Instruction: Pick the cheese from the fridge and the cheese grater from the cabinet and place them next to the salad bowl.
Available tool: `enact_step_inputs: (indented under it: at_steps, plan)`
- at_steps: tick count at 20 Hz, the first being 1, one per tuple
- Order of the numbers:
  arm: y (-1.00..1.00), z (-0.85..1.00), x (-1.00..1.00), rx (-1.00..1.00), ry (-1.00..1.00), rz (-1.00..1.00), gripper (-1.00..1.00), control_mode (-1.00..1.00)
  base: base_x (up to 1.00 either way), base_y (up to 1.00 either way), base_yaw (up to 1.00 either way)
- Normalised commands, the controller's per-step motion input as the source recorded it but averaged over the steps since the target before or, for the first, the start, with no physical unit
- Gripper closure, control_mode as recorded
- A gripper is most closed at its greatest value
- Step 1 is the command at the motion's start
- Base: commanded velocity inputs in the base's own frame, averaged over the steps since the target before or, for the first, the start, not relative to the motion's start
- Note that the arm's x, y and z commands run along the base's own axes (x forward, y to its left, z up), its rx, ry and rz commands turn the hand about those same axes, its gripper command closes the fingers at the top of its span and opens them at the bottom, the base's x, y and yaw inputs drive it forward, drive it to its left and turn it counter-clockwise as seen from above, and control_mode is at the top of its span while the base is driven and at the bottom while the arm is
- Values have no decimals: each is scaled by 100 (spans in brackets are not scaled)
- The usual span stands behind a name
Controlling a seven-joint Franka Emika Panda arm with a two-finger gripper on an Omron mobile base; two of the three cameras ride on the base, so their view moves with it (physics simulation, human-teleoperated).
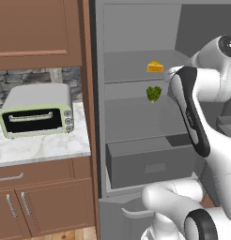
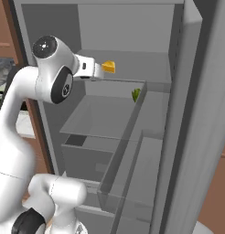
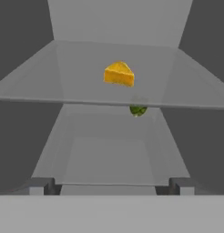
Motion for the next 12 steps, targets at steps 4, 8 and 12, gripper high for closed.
enact_step_inputs:
  at_steps: [4, 8, 12]
  plan:
    - [-7, 0, 16, -2, 0, 5, -100, -100, 0, 0, 0]
    - [-12, 0, 25, 0, 0, 10, -100, -100, 0, 0, 0]
    - [-10, 0, 34, 0, 0, 10, -100, -100, 0, 0, 0]
